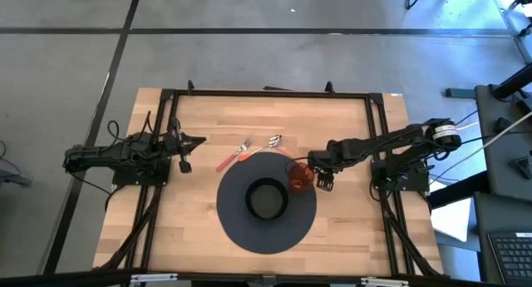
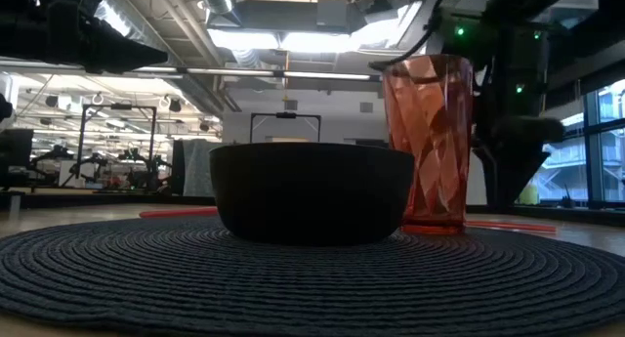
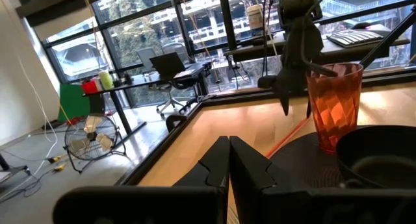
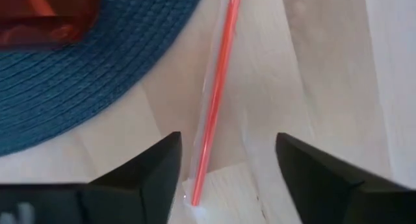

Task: Pick & Place Utensil
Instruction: Put the red straw into the orange cup

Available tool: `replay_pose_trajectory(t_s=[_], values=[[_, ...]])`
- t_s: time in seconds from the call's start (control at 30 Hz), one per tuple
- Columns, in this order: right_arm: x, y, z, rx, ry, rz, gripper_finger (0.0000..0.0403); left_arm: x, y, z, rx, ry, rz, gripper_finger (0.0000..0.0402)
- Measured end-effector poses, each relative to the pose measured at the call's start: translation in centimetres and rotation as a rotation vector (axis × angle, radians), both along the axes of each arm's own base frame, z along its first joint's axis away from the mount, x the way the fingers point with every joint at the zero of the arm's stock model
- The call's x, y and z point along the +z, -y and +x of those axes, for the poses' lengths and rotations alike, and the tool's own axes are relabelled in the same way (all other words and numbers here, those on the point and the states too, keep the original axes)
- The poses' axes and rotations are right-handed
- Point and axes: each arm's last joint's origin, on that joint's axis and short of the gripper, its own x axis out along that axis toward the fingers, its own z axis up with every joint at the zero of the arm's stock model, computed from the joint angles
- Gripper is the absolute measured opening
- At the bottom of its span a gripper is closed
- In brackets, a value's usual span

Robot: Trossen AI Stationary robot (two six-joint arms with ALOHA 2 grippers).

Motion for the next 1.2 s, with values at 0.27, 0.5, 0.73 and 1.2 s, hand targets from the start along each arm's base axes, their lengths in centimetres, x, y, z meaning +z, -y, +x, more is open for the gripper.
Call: replay_pose_trajectory(t_s=[0.27, 0.5, 0.73, 1.2], values=[[-0.4, 0.1, 0.0, -0.009, -0.029, -0.027, 0.025, 0.0, 0.0, 0.0, 0.0, 0.001, -0.003, 0.0004], [-0.1, 0.3, -0.8, -0.031, -0.073, -0.112, 0.025, 0.0, 0.0, 0.0, 0.0, 0.001, -0.003, 0.0004], [0.8, -0.3, -0.4, -0.001, 0.029, -0.084, 0.025, 0.0, 0.0, 0.0, 0.0, 0.001, -0.003, 0.0004], [1.6, -0.9, -0.2, -0.034, 0.111, 0.071, 0.025, 0.0, 0.0, 0.0, 0.0, 0.001, -0.004, 0.0004]])
